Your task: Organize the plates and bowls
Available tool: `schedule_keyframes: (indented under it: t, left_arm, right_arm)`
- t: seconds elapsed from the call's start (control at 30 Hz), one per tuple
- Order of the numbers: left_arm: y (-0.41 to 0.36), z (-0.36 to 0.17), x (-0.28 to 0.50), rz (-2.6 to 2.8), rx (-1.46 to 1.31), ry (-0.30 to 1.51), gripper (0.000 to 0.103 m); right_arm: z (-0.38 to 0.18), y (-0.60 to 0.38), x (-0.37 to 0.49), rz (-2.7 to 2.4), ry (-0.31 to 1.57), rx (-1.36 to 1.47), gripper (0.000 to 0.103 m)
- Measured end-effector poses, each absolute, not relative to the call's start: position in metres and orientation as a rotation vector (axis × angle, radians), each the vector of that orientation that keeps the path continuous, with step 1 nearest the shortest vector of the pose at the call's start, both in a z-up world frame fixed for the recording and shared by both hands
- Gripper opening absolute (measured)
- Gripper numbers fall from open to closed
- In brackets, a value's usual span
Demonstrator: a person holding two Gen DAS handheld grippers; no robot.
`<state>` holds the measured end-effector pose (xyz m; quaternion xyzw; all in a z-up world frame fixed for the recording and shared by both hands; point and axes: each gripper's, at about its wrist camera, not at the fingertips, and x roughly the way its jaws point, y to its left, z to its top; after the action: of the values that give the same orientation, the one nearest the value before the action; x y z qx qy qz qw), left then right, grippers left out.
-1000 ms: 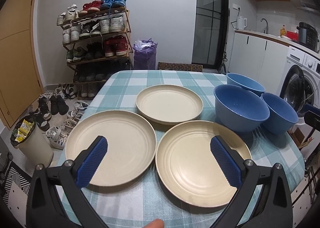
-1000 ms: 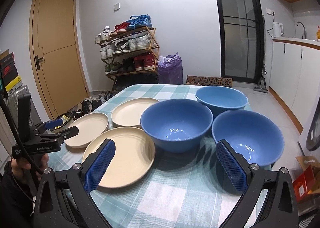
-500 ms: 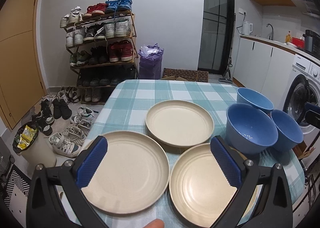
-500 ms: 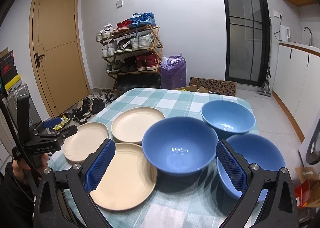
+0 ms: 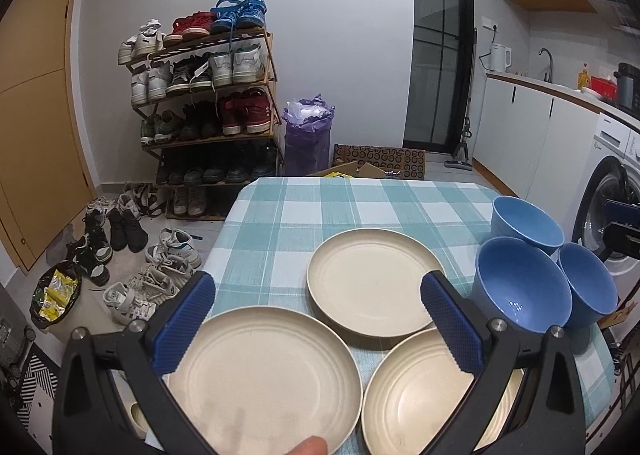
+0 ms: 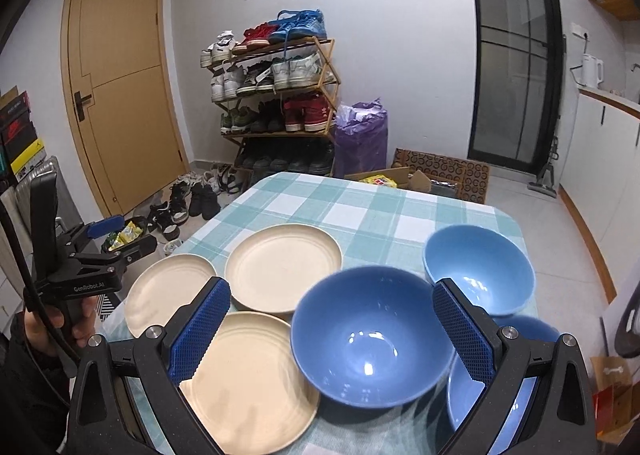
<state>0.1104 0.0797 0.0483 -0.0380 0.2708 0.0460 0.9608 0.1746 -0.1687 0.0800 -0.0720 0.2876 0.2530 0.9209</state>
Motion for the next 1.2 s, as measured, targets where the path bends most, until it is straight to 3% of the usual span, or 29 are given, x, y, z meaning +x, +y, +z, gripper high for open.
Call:
schedule_keyframes:
  t: [0.53,1.2]
  left_arm:
    - [0.102,0.053,0.155,0.105,-0.105,0.575,0.103]
    - [0.111,0.016,0.210,0.090,-0.115,0.695,0.103]
  right_arm:
    - [0.094,-0.126,0.243,0.566,0.674,-0.135,0.102]
    - [0.037,-0.087,0.329,0.547,0.891,-0.157,0.102]
